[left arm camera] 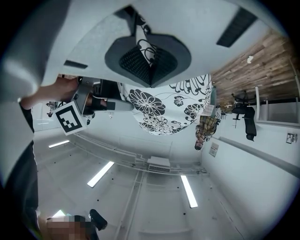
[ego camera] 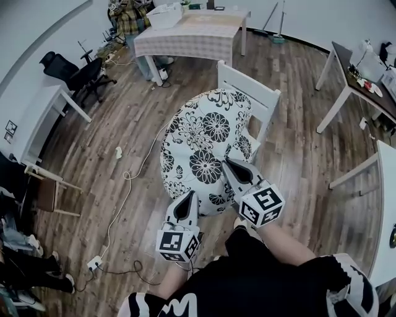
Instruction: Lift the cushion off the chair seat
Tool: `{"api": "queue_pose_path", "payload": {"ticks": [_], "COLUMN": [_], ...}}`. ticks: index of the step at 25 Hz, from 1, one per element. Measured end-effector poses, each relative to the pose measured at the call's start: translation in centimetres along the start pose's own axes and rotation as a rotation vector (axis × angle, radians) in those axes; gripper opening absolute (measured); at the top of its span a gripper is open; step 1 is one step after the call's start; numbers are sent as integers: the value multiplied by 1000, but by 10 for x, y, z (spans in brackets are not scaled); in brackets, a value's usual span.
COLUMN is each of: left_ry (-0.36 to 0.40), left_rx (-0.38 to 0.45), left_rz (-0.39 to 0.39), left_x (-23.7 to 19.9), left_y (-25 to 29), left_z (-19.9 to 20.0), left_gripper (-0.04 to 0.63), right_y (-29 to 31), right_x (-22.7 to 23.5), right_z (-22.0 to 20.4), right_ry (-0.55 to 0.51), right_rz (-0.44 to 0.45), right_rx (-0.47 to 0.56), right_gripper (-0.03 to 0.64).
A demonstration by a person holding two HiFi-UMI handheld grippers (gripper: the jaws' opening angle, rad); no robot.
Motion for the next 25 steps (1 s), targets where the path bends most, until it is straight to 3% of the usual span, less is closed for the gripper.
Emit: {"api": "queue_pose_path", "payload": {"ticks": [16, 25], "left_ry": [18, 26], "left_rx": [3, 7], "left_rz": [-34, -22], "left_x": [19, 45], "left_y": [-142, -185], "left_z": [-61, -73], "left_gripper": [2, 2], "right_y": [-85, -133], "right_x": [-127, -162], "right_z": [-51, -53], "right_ry": [30, 21], "right_rz": [-2, 29], "right_rx": [29, 51], "right_gripper": [31, 31]}}
Point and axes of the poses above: the fingertips, and each gripper's own axes: y forward along the fingers, x to its right, z out of its top, the point moved 6 cm from there along -y, backward along the fingers, and after that the axes turned 9 degrees about -x, right-handed, at the moved point
